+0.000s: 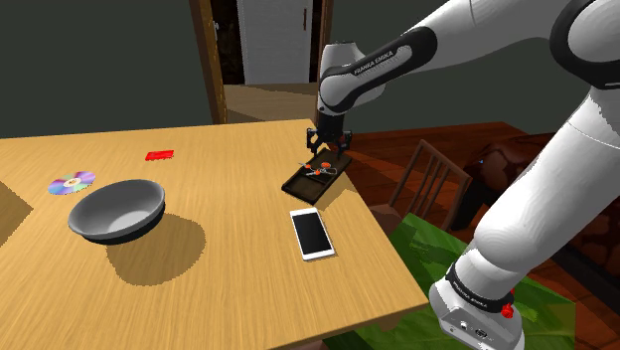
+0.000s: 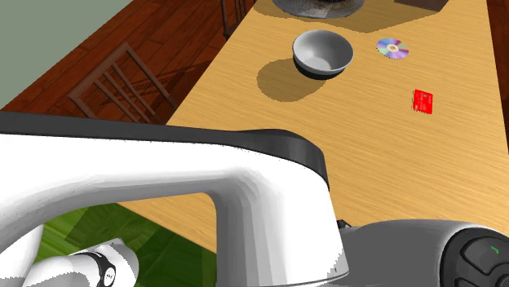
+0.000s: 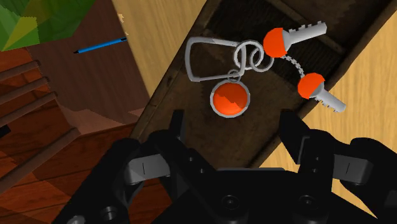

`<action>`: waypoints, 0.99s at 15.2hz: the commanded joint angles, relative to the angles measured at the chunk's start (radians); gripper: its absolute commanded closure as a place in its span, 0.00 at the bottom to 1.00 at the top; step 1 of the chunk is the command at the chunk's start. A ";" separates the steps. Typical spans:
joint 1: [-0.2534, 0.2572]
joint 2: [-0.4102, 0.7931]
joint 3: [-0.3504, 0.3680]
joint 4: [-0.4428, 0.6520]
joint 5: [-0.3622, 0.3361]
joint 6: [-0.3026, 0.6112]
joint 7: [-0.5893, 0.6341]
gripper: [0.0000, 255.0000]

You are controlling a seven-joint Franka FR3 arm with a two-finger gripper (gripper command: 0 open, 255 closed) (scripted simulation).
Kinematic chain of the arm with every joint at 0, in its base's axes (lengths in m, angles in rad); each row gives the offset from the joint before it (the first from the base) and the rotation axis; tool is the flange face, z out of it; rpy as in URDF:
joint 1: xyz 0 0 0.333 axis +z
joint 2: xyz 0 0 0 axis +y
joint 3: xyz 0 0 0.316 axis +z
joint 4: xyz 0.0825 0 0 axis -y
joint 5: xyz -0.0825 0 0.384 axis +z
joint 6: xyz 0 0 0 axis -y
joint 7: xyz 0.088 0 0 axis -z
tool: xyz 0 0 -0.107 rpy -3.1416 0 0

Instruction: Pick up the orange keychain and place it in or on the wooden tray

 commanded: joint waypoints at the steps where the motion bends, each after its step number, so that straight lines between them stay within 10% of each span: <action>1: 0.000 0.000 0.000 0.000 0.000 0.000 0.000 0.00; 15: 0.000 -0.057 -0.003 0.072 0.009 -0.128 -0.007 0.00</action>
